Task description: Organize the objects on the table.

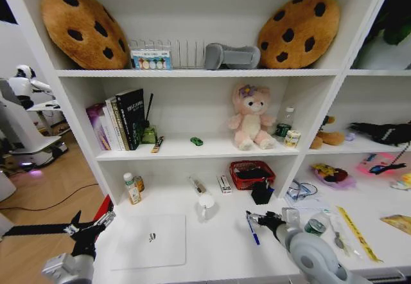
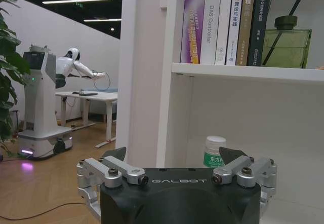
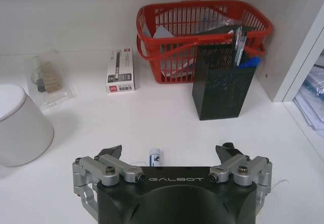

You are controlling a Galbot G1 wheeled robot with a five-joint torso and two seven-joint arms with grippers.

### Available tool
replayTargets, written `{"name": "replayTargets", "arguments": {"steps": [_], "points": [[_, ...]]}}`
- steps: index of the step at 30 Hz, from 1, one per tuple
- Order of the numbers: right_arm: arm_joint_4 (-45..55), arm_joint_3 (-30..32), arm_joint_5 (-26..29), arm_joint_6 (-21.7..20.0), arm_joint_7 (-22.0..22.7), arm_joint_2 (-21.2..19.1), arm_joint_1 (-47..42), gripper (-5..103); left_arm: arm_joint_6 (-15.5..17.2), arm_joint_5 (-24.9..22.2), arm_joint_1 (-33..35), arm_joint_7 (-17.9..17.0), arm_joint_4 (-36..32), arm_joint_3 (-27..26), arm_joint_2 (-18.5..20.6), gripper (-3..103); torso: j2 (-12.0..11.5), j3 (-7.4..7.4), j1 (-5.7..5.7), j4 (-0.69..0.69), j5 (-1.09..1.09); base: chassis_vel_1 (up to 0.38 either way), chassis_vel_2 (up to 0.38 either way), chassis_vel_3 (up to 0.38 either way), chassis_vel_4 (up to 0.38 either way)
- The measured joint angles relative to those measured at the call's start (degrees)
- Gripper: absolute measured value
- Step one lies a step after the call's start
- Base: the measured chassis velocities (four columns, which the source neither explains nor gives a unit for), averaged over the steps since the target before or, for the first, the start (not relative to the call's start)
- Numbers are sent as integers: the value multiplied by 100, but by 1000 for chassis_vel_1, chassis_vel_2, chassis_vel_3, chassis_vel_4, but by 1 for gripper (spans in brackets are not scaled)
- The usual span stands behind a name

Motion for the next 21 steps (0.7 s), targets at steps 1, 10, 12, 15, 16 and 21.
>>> {"name": "replayTargets", "arguments": {"steps": [1, 10, 12, 15, 16, 21], "points": [[0, 0, 0, 0, 0, 0, 0, 100, 0, 0, 0, 0, 0, 0, 0, 100, 0, 0, 0, 0, 0, 0, 0, 0, 0], [-611, -339, 257, -188, -73, 93, 462, 100, 9, 16, 22, -16, 21, 4, -7, 100, 0, 0, 0, 2, 0, 0, 0, 0, 0], [-799, -501, 210, -188, -117, 101, 587, 100, 9, 17, 24, -20, 31, -4, -6, 100, 0, 0, 0, 2, 0, 0, 0, 0, 0], [-942, -646, 174, -185, -141, 114, 702, 100, 10, 17, 24, -23, 36, -8, -10, 100, 0, 0, 0, 1, 0, 0, 0, 0, 0], [-1020, -717, 157, -182, -147, 121, 769, 100, 11, 17, 23, -25, 44, -9, -12, 100, 0, 0, 0, 2, 0, 0, 0, 0, 0], [-1190, -917, 118, -173, -158, 94, 973, 100, 17, 17, -9, -35, 70, -5, -14, 100, 0, 0, 0, 1, 0, 0, 0, 0, 0]]}}
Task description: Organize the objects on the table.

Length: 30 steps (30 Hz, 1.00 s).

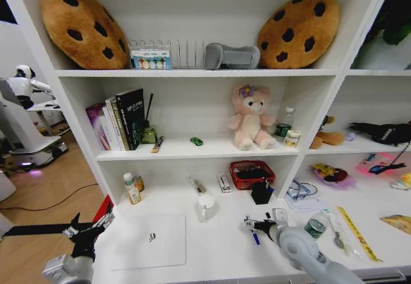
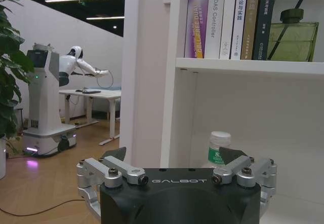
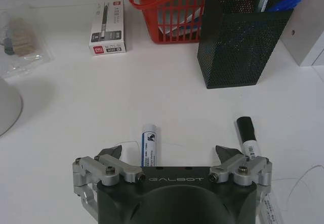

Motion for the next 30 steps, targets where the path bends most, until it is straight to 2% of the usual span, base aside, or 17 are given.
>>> {"name": "replayTargets", "arguments": {"steps": [16, 18, 20, 21, 23, 24, 26, 27, 29, 30], "points": [[-170, -374, -168, -6, -17, -135, 207, 101, 7, -47, -91, -17, 46, 23, -16, 100, 2, -1, -1, -1, -2, 0, 0, 0, 0], [-166, -398, -204, -3, -44, -128, 217, 98, 7, -57, -101, -19, 48, 21, -1, 100, 2, -1, -1, 0, -2, 0, 0, 0, 0], [-163, -402, -243, 9, -76, -129, 219, 89, 7, -66, -109, -21, 52, 19, 12, 100, 2, -2, -1, 1, -1, 0, 0, 0, 0], [-163, -402, -243, 9, -76, -129, 219, 89, 7, -66, -109, -21, 52, 19, 12, 100, 2, -2, -1, 1, -1, 0, 0, 0, 0], [-165, -397, -250, 16, -86, -135, 219, 78, 6, -74, -120, -26, 62, 19, 19, 100, 2, -2, -1, 1, -1, 0, 0, 0, 0], [-167, -389, -250, 18, -90, -141, 213, 78, 5, -77, -125, -29, 65, 19, 19, 100, 2, -2, -1, 1, -2, 0, 0, 0, 0], [-171, -374, -260, 23, -97, -148, 189, 66, 3, -78, -124, -31, 66, 27, 14, 100, 2, -2, -1, 1, -2, 0, 0, 0, 0], [-171, -374, -260, 23, -97, -148, 189, 66, 3, -78, -124, -31, 66, 27, 14, 100, 2, -2, -1, 1, -2, 0, 0, 0, 0], [-171, -362, -279, 28, -105, -149, 154, 56, -2, -71, -116, -31, 66, 45, -4, 100, 3, -2, -1, 1, -3, 0, 0, 0, 0], [-167, -360, -284, 29, -105, -149, 143, 56, -4, -69, -115, -31, 67, 51, -11, 100, 3, -2, -1, 1, -2, 0, 0, 0, 0]]}}
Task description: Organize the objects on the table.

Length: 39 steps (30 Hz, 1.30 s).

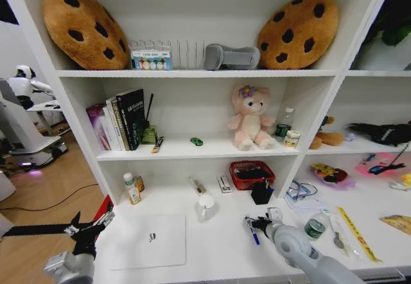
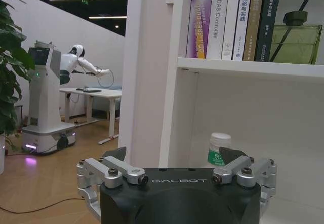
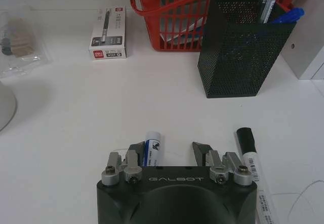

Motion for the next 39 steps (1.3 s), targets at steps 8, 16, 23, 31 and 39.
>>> {"name": "replayTargets", "arguments": {"steps": [8, 16, 23, 31, 39], "points": [[165, -2, -38, -19, 30, 9, -94, 28, -4, 6, -17, 0, 0, 16, -1, 100, -2, 2, 0, -2, 4, 0, 0, 0, 0], [195, 17, -31, -34, 28, 0, -120, 12, -4, 9, -39, -5, 1, 43, -7, 100, -3, 3, 0, 1, 5, 0, 0, 0, 0], [288, 156, -251, 80, -86, 29, -181, 12, -5, 14, -31, -9, 2, 44, -14, 100, -4, 4, 1, -3, 7, 0, 0, 0, 0], [374, 355, -1671, 923, -672, 24, -281, 12, -5, 22, -32, -17, 2, 50, -19, 100, -4, 4, 1, -1, 4, 0, 0, 0, 0], [-361, 378, -3716, 2982, -1194, 152, 43, 12, -10, 51, 14, -26, -10, 96, -56, 100, -3, 3, 1, -1, 3, 0, 0, 0, 0]]}}
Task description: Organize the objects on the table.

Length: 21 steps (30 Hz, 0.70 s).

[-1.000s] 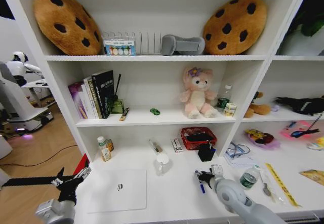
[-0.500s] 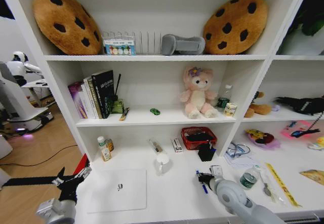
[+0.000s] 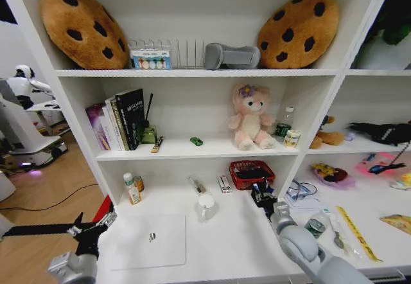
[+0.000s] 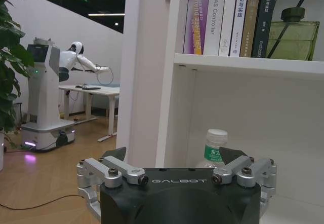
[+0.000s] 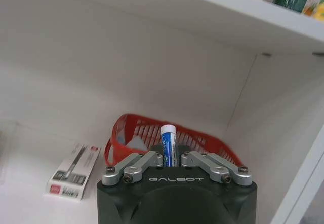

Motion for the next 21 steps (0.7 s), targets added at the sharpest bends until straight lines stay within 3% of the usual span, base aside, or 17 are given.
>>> {"name": "replayTargets", "arguments": {"steps": [3, 9, 15, 21], "points": [[-273, -34, -374, 416, -68, 102, 263, 12, -10, 0, 22, 0, -8, -23, 3, 100, 1, 0, 0, 0, 0, 0, 0, 0, 0], [-462, -89, -550, 790, -88, 186, 683, 12, -12, -1, 6, -11, -7, -8, 6, 100, 0, 0, 0, 0, -1, 0, 0, 0, 0], [-811, -87, -841, 1107, -127, 195, 916, 12, -11, -1, 0, -23, 0, 6, 17, 100, 1, -1, 0, 0, -2, 0, 0, 0, 0], [-1258, -127, -784, 1281, -185, 337, 1029, 12, -11, -1, 0, -41, 14, -1, 33, 100, 1, -1, 0, 0, -2, 0, 0, 0, 0]]}}
